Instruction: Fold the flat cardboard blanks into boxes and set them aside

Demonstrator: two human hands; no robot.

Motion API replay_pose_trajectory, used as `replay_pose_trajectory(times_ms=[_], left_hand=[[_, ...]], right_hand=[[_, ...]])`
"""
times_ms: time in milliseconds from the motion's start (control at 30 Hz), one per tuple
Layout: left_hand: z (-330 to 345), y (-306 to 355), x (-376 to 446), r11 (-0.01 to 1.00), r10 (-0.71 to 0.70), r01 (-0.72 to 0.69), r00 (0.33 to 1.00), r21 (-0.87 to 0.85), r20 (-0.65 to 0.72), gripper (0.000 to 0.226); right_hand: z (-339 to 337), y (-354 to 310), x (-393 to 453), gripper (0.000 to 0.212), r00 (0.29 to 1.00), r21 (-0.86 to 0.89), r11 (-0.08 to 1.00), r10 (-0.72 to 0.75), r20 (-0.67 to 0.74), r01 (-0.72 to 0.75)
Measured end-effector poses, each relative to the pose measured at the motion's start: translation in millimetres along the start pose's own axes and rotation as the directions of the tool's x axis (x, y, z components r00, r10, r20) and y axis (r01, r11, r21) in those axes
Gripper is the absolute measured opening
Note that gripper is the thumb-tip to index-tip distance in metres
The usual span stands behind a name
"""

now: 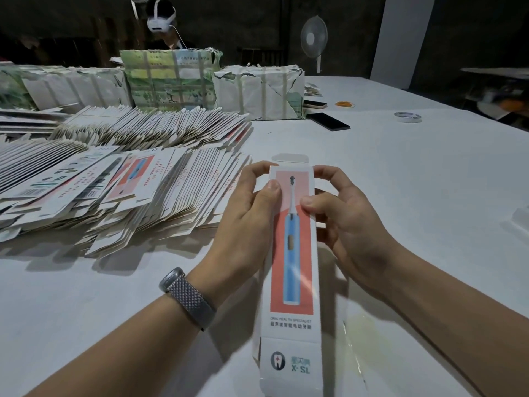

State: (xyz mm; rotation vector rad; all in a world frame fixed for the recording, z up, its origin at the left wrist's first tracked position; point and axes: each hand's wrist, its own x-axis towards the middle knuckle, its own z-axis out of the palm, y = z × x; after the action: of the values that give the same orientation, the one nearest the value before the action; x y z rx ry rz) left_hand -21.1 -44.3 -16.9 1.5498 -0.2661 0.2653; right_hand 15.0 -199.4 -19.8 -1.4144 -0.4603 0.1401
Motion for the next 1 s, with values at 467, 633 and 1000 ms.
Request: replay_pose_trajectory(times_ms=[467,633,1000], left_hand=[[4.7,-3.3,-2.2,0.999,0.000,-0.001,0.999,0.037,0.036,0.012],[5.8,-3.3,-2.3,1.000,0.004,-0.004,1.000,0.016,-0.010,0.026],[6.1,0.7,-2.4,0.996,-0.010,0.010,1.000,0.085,-0.003,0.027]], right_hand=[[4.0,-3.6,-0.4,0.027,0.988,0.097,0.990,-0.085,-0.130,0.098],[5.5,-3.4,-1.6,0.027,0.981,0.122,0.982,-0.124,-0.148,0.142],[5.7,-2.0,-1.2,0.026,0.989,0.083,0.990,-0.106,-0.106,0.115]])
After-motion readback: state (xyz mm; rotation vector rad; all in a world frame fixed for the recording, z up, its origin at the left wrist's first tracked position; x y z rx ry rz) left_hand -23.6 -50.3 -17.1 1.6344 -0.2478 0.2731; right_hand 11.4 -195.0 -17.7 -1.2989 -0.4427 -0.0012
